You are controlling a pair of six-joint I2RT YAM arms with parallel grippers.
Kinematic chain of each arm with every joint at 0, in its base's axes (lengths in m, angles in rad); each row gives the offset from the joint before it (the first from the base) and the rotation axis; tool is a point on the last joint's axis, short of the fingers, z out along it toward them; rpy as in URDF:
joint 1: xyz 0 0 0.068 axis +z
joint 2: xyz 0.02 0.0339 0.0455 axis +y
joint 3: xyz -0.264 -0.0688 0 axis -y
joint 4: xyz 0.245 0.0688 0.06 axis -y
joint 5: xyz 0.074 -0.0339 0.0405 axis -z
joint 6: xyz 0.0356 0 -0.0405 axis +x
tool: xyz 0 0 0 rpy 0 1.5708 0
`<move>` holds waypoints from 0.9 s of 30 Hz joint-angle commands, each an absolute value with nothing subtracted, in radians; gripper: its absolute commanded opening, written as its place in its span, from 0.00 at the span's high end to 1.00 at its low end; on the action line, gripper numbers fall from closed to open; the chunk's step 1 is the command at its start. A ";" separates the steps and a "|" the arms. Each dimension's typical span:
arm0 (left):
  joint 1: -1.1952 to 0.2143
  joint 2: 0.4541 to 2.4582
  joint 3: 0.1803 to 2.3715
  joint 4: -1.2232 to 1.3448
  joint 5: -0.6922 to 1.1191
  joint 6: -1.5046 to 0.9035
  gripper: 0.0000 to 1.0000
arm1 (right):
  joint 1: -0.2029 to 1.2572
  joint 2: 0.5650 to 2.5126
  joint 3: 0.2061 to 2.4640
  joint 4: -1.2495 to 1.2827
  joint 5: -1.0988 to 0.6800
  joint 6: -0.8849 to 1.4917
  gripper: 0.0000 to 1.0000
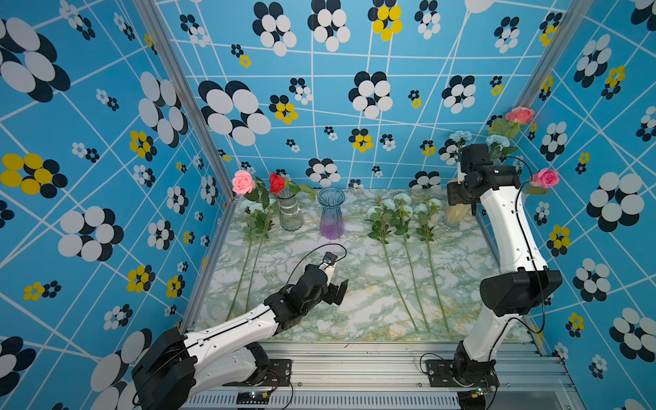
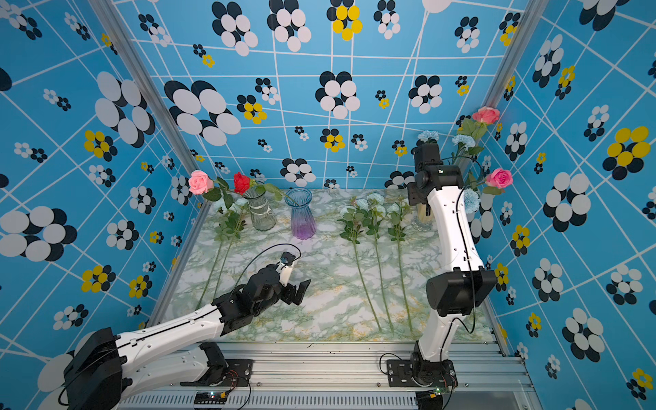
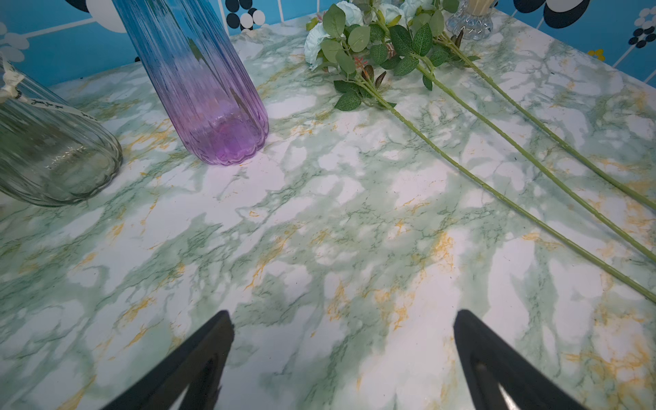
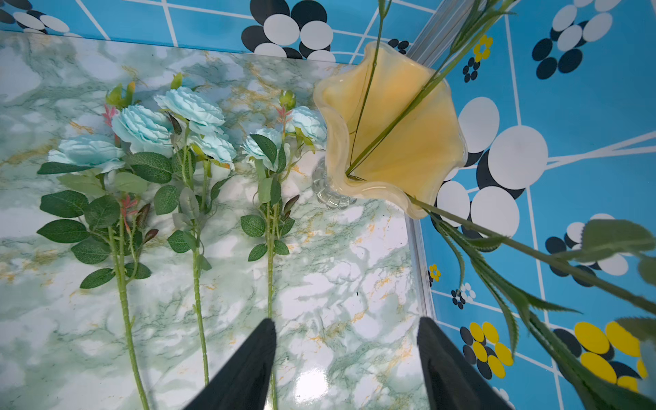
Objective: Pick out blue flowers from the vase
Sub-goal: Move the vase to the center of the board.
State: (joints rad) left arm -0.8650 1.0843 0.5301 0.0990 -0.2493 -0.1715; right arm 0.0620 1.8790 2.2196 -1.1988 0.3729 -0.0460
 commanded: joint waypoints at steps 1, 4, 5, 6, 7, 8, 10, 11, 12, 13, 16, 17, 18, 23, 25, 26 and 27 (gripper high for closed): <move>-0.879 1.099 0.540 0.105 -0.279 -0.165 0.00 | 0.055 1.933 2.276 -1.219 0.357 -0.074 0.34; -0.889 1.106 0.547 0.101 -0.291 -0.163 0.00 | 0.041 1.961 2.283 -1.169 0.323 -0.081 0.37; -0.892 1.108 0.548 0.100 -0.295 -0.162 0.00 | 0.036 1.972 2.288 -1.153 0.307 -0.083 0.38; -0.893 1.109 0.548 0.101 -0.299 -0.162 0.00 | 0.030 1.985 2.296 -1.137 0.294 -0.086 0.38; -0.896 1.109 0.548 0.100 -0.301 -0.163 0.00 | 0.027 1.997 2.305 -1.128 0.284 -0.089 0.39; -0.896 1.109 0.548 0.100 -0.307 -0.163 0.00 | 0.022 2.013 2.319 -1.123 0.275 -0.089 0.40; -0.899 1.110 0.547 0.103 -0.316 -0.164 0.00 | 0.017 2.041 2.345 -1.113 0.270 -0.091 0.42; -0.900 1.110 0.548 0.102 -0.321 -0.166 0.00 | 0.014 2.055 2.358 -1.108 0.272 -0.092 0.43; -0.901 1.112 0.549 0.101 -0.324 -0.165 0.00 | 0.013 2.065 2.368 -1.100 0.274 -0.092 0.43; -0.903 1.115 0.550 0.100 -0.327 -0.166 0.00 | 0.010 2.077 2.373 -1.091 0.277 -0.096 0.44; -0.903 1.121 0.555 0.097 -0.333 -0.166 0.00 | 0.004 2.105 2.392 -1.069 0.287 -0.101 0.46; -0.905 1.122 0.556 0.096 -0.333 -0.166 0.00 | 0.003 2.118 2.401 -1.067 0.290 -0.104 0.47; -0.905 1.123 0.557 0.095 -0.333 -0.164 0.00 | 0.003 2.132 2.414 -1.066 0.294 -0.107 0.47; -0.906 1.123 0.558 0.092 -0.331 -0.164 0.00 | 0.002 2.201 2.450 -1.062 0.315 -0.120 0.48; -0.904 1.126 0.562 0.091 -0.331 -0.164 0.00 | 0.000 2.217 2.450 -1.057 0.325 -0.121 0.48; -0.906 1.130 0.563 0.089 -0.330 -0.164 0.00 | 0.001 2.225 2.451 -1.056 0.331 -0.120 0.48; -0.905 1.134 0.566 0.088 -0.330 -0.164 0.00 | 0.000 2.232 2.451 -1.055 0.336 -0.121 0.48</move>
